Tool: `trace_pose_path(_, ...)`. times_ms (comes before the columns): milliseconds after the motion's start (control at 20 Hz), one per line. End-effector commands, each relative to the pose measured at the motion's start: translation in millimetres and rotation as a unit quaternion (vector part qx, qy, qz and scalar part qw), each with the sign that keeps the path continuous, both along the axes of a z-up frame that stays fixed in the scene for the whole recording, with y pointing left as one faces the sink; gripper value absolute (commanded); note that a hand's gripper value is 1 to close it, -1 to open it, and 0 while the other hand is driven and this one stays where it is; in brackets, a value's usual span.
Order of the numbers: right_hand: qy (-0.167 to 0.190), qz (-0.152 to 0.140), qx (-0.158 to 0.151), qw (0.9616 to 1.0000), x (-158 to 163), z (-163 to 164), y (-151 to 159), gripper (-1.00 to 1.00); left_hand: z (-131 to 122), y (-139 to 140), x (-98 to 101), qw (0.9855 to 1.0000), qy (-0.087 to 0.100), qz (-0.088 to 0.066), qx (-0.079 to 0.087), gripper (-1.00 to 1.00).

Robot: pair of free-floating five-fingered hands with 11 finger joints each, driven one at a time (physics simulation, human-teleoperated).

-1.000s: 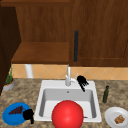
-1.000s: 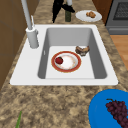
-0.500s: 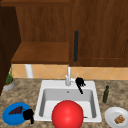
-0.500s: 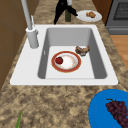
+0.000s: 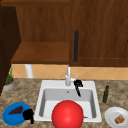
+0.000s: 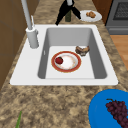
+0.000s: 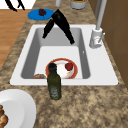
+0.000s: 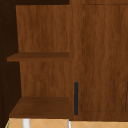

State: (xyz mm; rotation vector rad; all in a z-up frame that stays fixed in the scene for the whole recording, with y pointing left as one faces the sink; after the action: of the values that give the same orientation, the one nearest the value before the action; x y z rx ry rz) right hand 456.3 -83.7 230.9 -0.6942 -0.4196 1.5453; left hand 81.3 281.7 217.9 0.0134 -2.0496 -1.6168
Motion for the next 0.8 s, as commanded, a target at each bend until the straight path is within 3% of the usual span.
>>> trace_pose_path(0, -0.043, -0.002, 0.051, 0.9978, -17.5, 0.2, 0.0, -1.00, 0.0, 0.0, 0.0, 1.0000, 0.000, 0.000, 0.000, 0.00)
trace_pose_path(200, -0.091, 0.006, 0.056, 0.9943, -32.9, 6.1, -8.0, -1.00, 0.0, 0.0, 0.0, 1.0000, 0.000, 0.000, 0.000, 0.00)
trace_pose_path(400, -0.138, 0.014, 0.070, 0.9878, -41.5, 10.2, -14.2, -1.00, 0.0, 0.0, 0.0, 1.0000, 0.000, 0.000, 0.000, 0.00)
trace_pose_path(450, -0.104, 0.028, 0.088, 0.9903, -48.8, 14.5, -14.8, -1.00, 0.0, 0.0, 0.0, 1.0000, 0.000, 0.000, 0.000, 0.00)
trace_pose_path(550, -0.098, 0.038, 0.093, 0.9901, -59.0, 18.5, -15.2, -1.00, 0.0, 0.0, 0.0, 1.0000, 0.000, 0.000, 0.000, 0.00)
trace_pose_path(650, -0.106, 0.046, 0.098, 0.9884, -64.1, 23.3, -19.0, -1.00, 0.0, 0.0, 0.0, 1.0000, 0.000, 0.000, 0.000, 0.00)
trace_pose_path(750, -0.132, 0.045, 0.119, 0.9830, -67.9, 18.5, -19.0, -1.00, 0.0, 0.0, 0.0, 1.0000, 0.000, 0.000, 0.000, 0.00)
